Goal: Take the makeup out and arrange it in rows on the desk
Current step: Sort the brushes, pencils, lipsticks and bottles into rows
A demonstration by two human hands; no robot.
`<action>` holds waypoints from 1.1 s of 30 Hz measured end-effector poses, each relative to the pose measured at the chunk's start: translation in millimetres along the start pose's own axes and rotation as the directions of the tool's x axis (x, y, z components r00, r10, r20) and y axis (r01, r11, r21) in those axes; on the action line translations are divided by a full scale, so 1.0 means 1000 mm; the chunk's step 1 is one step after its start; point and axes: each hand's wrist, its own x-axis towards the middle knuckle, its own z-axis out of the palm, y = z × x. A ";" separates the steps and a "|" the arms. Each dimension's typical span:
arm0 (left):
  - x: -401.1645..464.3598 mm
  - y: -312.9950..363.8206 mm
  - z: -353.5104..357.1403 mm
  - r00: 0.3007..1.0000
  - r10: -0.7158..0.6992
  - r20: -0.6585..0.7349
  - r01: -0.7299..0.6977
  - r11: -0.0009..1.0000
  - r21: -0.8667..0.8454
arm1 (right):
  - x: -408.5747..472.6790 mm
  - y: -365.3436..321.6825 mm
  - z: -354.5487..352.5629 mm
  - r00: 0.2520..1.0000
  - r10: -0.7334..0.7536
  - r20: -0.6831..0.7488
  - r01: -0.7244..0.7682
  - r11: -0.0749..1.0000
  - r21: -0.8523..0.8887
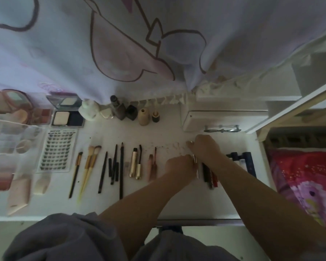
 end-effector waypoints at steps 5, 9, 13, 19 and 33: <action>-0.003 -0.014 0.001 0.999 -0.042 -0.019 0.041 0.997 -0.067 | 0.001 -0.006 0.005 0.992 -0.010 0.122 -0.004 0.993 0.117; -0.020 -0.031 -0.015 0.996 -0.037 -0.086 0.026 0.993 -0.118 | -0.013 -0.019 -0.013 0.964 0.011 0.266 -0.112 0.923 0.368; -0.045 -0.055 -0.044 0.975 0.111 -0.194 -0.144 0.976 -0.164 | -0.043 -0.030 -0.049 0.921 -0.091 0.380 -0.142 0.828 0.542; -0.079 -0.092 -0.093 0.913 0.329 -0.241 -0.332 0.943 0.032 | -0.086 -0.059 -0.077 0.843 -0.339 0.417 0.022 0.798 0.603; -0.110 -0.133 -0.132 0.863 0.414 -0.289 -0.409 0.909 0.080 | -0.121 -0.092 -0.094 0.845 -0.480 0.235 0.293 0.784 0.547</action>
